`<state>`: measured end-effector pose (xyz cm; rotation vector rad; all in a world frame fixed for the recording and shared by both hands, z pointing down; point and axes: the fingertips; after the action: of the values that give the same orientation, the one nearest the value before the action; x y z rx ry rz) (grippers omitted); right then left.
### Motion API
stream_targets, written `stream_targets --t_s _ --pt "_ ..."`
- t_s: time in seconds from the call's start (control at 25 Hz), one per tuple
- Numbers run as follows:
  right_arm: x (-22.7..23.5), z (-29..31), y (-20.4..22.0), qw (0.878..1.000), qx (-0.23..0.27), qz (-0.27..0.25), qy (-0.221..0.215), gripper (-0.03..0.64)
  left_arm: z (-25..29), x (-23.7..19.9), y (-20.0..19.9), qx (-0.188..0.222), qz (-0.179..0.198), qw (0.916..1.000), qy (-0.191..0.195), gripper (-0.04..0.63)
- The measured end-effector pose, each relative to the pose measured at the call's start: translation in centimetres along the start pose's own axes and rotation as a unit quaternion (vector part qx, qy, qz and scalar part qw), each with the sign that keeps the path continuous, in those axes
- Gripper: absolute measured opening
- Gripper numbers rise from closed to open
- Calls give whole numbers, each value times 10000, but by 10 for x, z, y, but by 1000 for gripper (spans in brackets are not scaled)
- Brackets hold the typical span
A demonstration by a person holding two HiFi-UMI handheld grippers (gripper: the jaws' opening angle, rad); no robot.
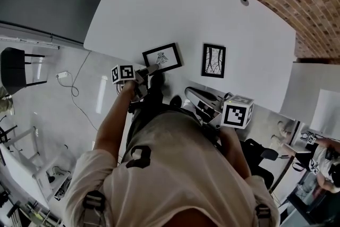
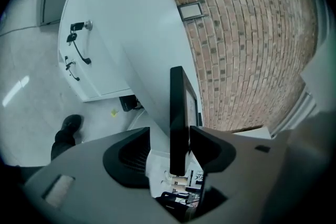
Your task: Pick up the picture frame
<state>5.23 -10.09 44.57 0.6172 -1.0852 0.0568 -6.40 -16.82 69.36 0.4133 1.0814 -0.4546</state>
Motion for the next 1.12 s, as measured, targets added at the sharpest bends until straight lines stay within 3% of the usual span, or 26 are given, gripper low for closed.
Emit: stream_targets --t_s 0.2,0.56,1.12 --pt "3 -3 -5 9999 68 67 31 6 -1 5 0 9 -204 9992 339 160" --pt "6 -12 -6 9996 232 91 -109 6 -19 6 5 -30 -158 9995 274 95" --pt "-6 -28 4 9982 336 130 -470 6 -44 -4 27 231 -229 9994 100 94"
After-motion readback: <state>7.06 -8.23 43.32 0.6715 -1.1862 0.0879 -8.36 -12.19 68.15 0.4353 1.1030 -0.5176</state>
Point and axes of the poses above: the fingertips, and each gripper's own axes: z forward along the fingers, x to its right, y out of its underside, and after that the axes turned 10 degrees about x, right-handed
